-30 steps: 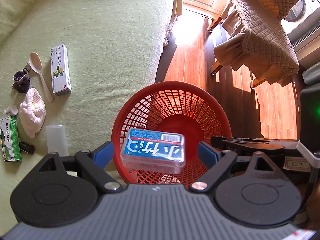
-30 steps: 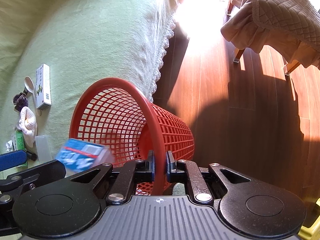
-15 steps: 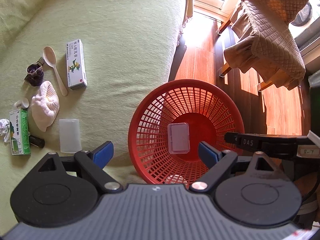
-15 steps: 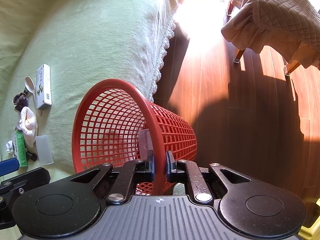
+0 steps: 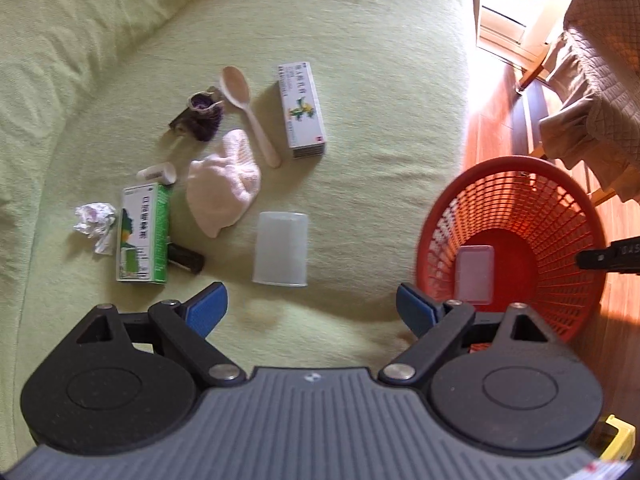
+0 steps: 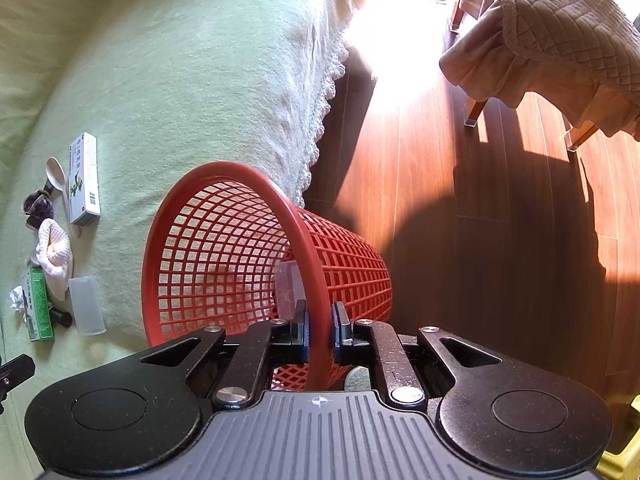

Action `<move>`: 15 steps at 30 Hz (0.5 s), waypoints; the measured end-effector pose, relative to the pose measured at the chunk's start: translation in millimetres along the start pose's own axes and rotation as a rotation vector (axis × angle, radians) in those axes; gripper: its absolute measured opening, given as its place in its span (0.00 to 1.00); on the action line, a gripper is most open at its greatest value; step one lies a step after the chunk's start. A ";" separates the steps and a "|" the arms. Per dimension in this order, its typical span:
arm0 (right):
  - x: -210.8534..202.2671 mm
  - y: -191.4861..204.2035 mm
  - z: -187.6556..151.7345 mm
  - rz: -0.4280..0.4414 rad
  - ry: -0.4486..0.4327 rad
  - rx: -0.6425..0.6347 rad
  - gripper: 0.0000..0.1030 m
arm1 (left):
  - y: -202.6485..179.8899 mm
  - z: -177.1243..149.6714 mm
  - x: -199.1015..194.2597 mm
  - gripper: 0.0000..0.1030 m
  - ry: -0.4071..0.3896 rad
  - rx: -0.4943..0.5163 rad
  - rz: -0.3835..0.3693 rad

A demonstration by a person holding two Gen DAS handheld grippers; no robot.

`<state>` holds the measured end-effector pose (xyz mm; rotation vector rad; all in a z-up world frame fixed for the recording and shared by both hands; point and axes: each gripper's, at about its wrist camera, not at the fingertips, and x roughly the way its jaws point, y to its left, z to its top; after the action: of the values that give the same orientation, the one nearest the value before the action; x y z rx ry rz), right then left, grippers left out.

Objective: Organize objects
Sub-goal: 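Move the left tool back to the items on the sofa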

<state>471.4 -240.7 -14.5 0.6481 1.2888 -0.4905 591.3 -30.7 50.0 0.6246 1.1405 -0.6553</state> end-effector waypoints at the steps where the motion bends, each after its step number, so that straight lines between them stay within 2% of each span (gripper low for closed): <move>1: -0.1 0.1 0.0 -0.001 0.000 -0.002 0.07 | 9.9 -2.3 2.0 0.86 -0.008 0.002 0.020; 5: -0.8 1.0 -0.3 -0.005 0.000 -0.002 0.07 | 46.2 -8.6 13.4 0.86 -0.023 0.001 0.094; 10: -2.5 2.6 1.6 -0.010 0.005 -0.002 0.07 | 76.4 -9.7 26.2 0.86 -0.029 0.002 0.107; 15: -2.1 4.1 3.5 -0.018 0.006 -0.004 0.07 | 106.4 -6.5 46.2 0.85 -0.034 0.004 0.151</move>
<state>476.2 -240.2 -11.3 0.6356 1.3020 -0.5006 679.3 37.2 16.3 0.6932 1.0497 -0.5369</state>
